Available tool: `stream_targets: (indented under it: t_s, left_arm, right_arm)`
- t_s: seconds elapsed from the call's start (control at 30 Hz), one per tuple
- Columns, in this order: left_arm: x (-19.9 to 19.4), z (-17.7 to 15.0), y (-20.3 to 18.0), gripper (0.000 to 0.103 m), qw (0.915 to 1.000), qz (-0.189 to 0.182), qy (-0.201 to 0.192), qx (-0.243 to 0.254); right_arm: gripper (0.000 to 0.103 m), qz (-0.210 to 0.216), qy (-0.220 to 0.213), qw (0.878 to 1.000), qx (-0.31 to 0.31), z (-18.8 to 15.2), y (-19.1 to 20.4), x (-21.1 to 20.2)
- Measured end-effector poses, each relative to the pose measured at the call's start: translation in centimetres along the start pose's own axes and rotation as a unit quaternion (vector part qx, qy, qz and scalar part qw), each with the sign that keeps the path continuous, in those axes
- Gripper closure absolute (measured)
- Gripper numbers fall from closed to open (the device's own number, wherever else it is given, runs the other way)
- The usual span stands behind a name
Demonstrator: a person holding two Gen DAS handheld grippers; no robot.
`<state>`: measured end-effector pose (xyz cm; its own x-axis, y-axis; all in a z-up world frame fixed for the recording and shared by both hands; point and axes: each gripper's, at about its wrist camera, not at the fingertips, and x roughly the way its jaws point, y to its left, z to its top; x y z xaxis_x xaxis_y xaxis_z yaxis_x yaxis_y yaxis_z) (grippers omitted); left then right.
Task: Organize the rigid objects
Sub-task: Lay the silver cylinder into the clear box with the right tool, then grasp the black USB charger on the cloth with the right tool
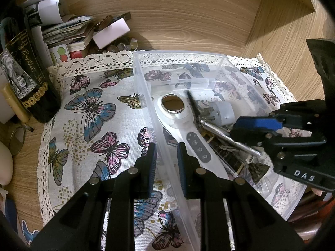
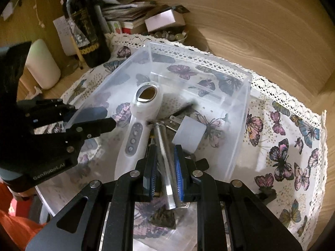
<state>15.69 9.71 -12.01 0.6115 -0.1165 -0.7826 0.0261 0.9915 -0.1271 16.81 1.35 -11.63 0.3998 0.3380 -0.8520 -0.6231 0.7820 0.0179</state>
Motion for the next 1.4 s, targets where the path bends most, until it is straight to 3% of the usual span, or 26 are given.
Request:
stream_targets:
  t_s: [0.23,0.4,0.53,0.6,0.9,1.07,1.4]
  left_arm:
    - [0.0,0.0,0.0,0.084,1.0,0.0,0.0,0.001]
    - [0.0,0.0,0.0,0.084,1.0,0.0,0.0,0.001]
    - [0.0,0.0,-0.1,0.084,1.0,0.001,0.0,0.001]
    - [0.1,0.0,-0.1,0.084,1.0,0.001,0.0,0.001]
    - [0.1,0.0,-0.1,0.084,1.0,0.0,0.0,0.0]
    - [0.1,0.0,-0.1,0.084,1.0,0.002,0.0,0.002]
    - [0.2,0.0,-0.2,0.084,1.0,0.003,0.002,0.0]
  right_arm:
    - [0.08,-0.01,-0.046,0.999,0.011,-0.2,-0.9,-3.3]
    - [0.078,-0.042,-0.083,0.996,0.012,-0.4,-1.8,-6.3]
    - [0.061,-0.073,-0.107,0.991,0.03,-1.0,-3.4,-8.2]
    - [0.06,-0.086,-0.11,0.989,0.039,-1.5,-4.2,-8.7]
    - [0.048,-0.133,-0.068,0.983,0.11,-5.3,-8.6,-6.5]
    - [0.031,-0.126,-0.043,0.982,0.137,-7.2,-10.1,-4.4]
    - [0.03,-0.112,0.005,0.984,0.136,-7.2,-11.9,-0.7]
